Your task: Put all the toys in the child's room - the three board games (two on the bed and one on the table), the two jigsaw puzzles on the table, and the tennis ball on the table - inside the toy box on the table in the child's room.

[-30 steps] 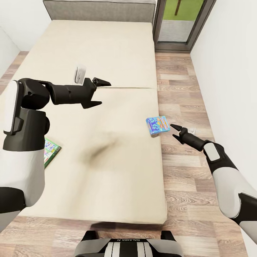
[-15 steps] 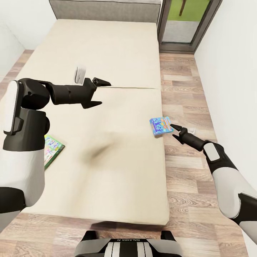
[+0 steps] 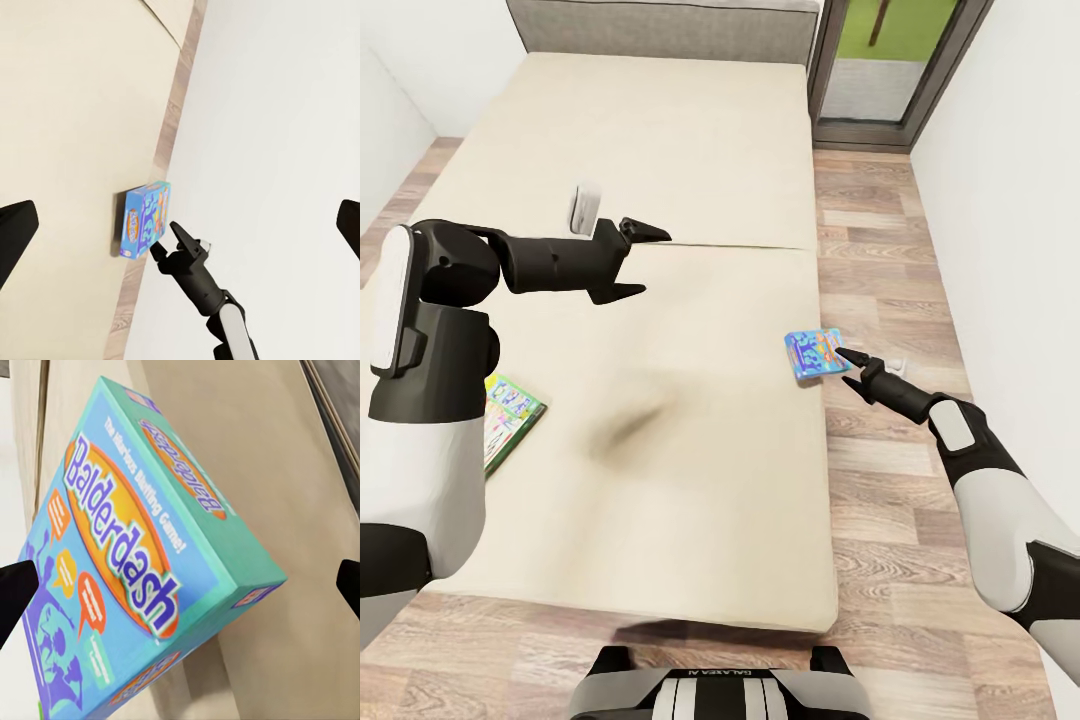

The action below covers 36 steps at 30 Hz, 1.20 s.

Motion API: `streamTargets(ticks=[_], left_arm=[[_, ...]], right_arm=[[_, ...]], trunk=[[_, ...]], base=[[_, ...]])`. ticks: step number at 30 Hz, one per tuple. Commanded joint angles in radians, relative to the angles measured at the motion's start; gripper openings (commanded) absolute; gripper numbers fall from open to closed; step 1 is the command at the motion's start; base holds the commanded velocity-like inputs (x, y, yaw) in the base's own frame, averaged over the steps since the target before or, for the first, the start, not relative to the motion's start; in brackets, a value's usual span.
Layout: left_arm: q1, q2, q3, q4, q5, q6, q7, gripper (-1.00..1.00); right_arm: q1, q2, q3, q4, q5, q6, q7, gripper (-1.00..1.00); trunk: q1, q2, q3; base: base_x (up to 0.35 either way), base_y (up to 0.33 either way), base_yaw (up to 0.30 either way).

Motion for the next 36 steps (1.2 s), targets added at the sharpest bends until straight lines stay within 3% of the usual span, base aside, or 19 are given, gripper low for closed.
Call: streamTargets(ticks=[1, 36], left_arm=[[-0.001, 0.0, 0.0, 0.0, 0.009, 0.0, 0.01, 1.0], [-0.003, 0.0, 0.0, 0.004, 0.009, 0.0, 0.01, 1.0]], right_arm=[[-0.001, 0.0, -0.004, 0.0, -0.001, 0.007, 0.001, 1.0], [0.0, 0.004, -0.001, -0.001, -0.001, 0.006, 0.001, 1.0]], trunk=[[0.0, 0.0, 0.0], [0.0, 0.0, 0.0]], base=[[0.0, 0.0, 0.015], [0.0, 0.0, 0.002]])
